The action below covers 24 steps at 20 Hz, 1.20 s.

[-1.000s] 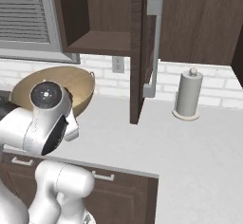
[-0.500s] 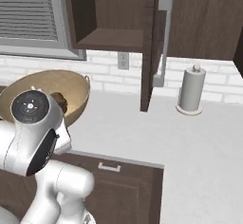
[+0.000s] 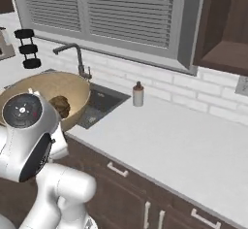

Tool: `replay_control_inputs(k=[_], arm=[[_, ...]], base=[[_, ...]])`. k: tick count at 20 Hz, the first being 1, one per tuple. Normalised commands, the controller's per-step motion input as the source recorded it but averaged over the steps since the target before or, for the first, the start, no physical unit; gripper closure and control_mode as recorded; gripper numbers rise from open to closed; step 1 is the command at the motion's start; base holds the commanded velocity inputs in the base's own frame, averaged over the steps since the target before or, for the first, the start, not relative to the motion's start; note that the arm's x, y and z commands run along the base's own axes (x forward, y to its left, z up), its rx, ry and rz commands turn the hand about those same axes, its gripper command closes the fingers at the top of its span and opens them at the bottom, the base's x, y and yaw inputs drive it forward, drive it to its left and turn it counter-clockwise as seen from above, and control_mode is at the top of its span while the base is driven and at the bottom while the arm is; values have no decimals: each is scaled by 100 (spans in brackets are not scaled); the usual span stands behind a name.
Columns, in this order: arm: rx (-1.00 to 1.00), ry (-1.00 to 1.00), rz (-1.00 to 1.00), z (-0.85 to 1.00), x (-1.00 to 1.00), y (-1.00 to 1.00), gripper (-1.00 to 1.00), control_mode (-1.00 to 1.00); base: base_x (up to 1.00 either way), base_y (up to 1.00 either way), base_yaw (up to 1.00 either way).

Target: Open the cabinet, pick up the bread from the cabinet and place it in the basket. Then move the basket to the dining counter.

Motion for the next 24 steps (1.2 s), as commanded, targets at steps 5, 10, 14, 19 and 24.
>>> replay_control_inputs(k=[5,10,14,19,24], arm=[[0,0,0,0,0,0,100,100],[0,0,0,0,0,0,100,100],[0,0,0,0,0,0,100,100],[0,0,0,0,0,0,100,100],[0,0,0,0,0,0,100,100]], base=[[0,34,98],[0,17,100],[0,0,100],[0,0,100],[29,0,100]])
